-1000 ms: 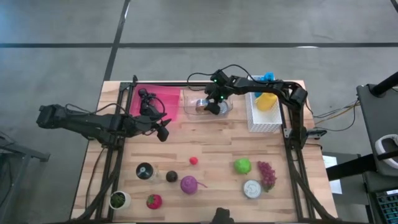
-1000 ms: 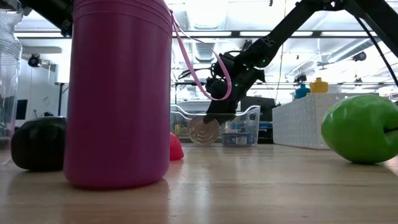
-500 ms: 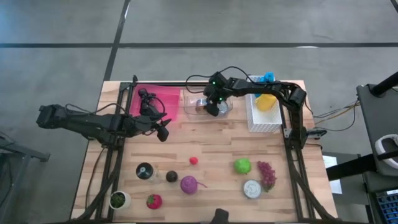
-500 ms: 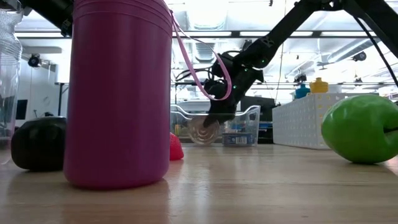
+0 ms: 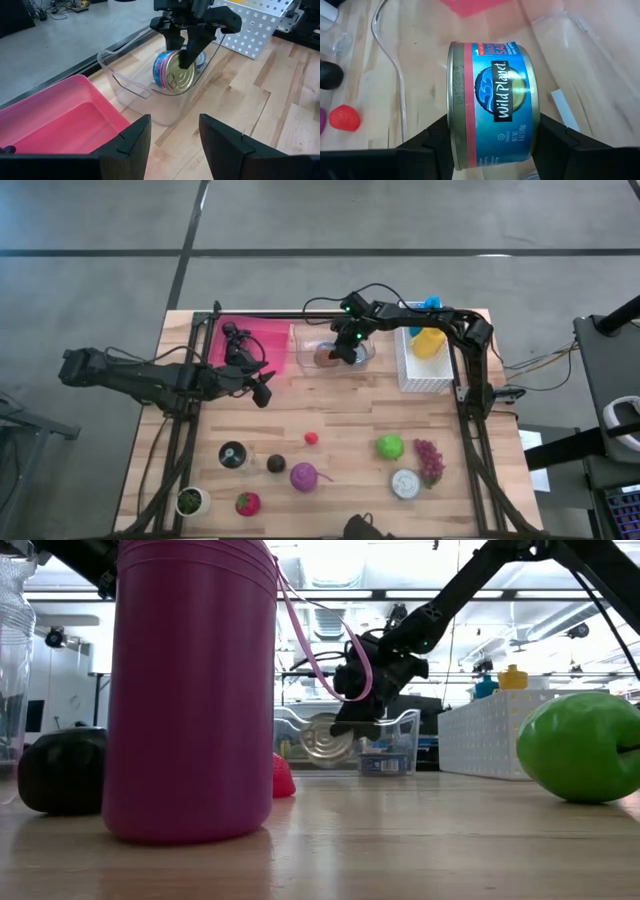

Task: Pick & Place Food Item
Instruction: Put the blue red tuna can into the transparent bin

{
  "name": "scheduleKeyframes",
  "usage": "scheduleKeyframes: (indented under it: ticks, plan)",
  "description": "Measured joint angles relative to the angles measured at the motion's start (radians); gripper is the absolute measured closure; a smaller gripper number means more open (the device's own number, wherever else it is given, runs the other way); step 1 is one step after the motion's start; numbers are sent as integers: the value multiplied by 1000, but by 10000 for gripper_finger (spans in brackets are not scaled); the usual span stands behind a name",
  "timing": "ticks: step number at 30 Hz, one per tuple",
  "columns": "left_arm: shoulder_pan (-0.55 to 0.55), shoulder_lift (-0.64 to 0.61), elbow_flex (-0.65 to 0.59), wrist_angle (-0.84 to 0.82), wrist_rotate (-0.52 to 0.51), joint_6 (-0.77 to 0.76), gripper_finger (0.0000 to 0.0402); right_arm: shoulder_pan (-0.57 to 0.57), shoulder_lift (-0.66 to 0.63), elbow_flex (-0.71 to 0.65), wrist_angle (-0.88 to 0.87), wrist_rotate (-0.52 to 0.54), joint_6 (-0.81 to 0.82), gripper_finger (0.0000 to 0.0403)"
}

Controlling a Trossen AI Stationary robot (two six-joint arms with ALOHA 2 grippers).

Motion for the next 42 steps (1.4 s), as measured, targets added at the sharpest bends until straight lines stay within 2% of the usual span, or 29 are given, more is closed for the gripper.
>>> scheduleKeyframes:
  ticks: [32,38,42]
  plan:
    - [0,0,0,0,0,0,229,-18,32,-33,63,11,127,211]
    - [0,0,0,0,0,0,231,-18,34,-37,60,33,131,114]
    - [0,0,0,0,0,0,232,-20,34,-36,65,30,137,74]
